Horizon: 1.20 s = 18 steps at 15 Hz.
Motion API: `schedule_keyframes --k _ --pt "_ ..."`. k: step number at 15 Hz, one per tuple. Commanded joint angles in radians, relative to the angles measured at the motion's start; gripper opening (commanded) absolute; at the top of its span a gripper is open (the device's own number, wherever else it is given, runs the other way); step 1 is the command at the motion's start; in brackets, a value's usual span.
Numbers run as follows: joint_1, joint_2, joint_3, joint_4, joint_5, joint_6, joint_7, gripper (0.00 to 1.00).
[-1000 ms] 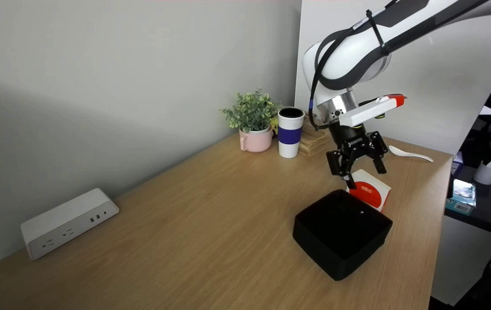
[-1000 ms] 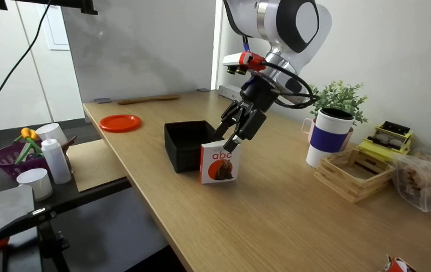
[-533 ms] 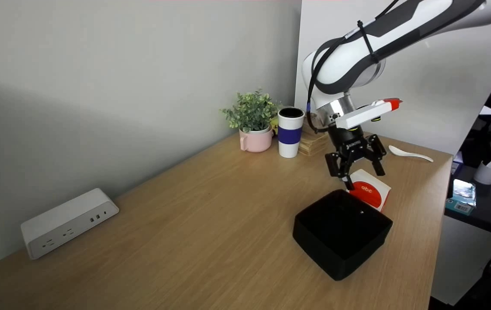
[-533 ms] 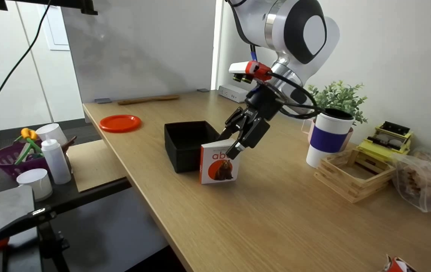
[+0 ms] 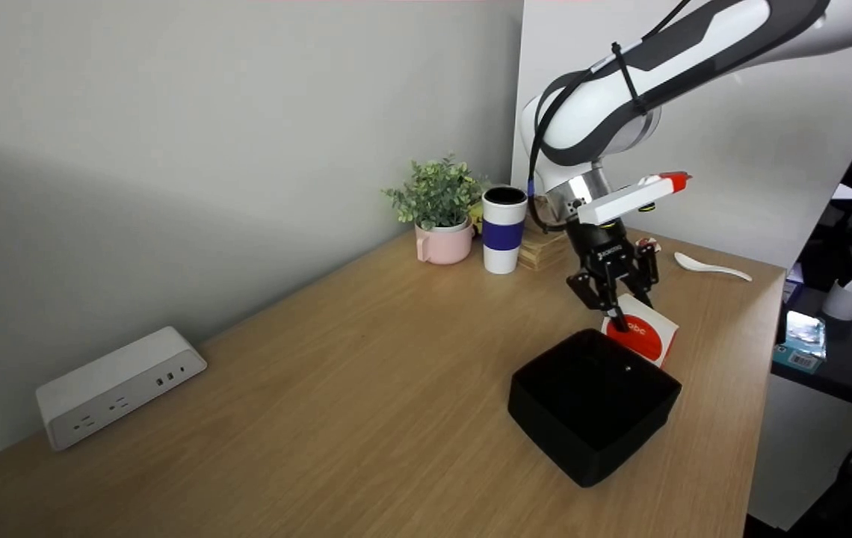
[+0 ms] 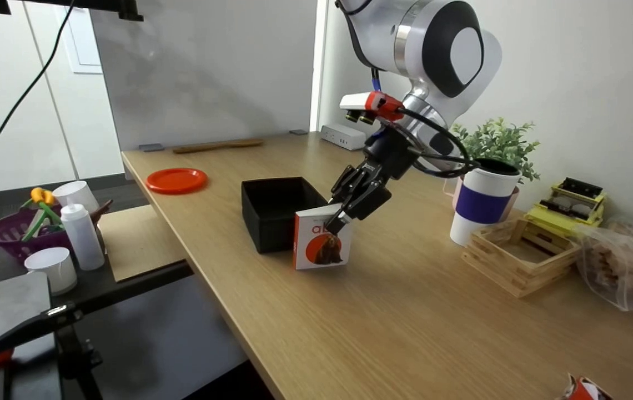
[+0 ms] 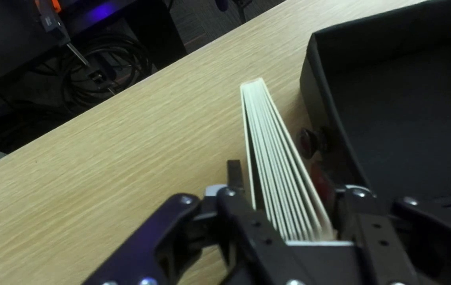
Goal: Put the book inside the black box
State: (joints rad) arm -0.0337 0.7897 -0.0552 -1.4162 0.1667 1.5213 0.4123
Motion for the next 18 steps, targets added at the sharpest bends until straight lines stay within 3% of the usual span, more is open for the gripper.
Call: schedule_keyframes --k 1,4,14,18 --pt "-0.001 0.024 -0.005 0.048 0.021 -0.041 -0.007 0.18" --pt "0.008 -0.017 -0.007 0.011 0.017 -0.02 -0.001 0.0" --pt "0.054 -0.267 -0.053 -0.23 -0.018 0.045 0.172 0.04" --pt "0.072 -0.383 -0.044 -0.314 -0.051 0.057 0.186 0.04"
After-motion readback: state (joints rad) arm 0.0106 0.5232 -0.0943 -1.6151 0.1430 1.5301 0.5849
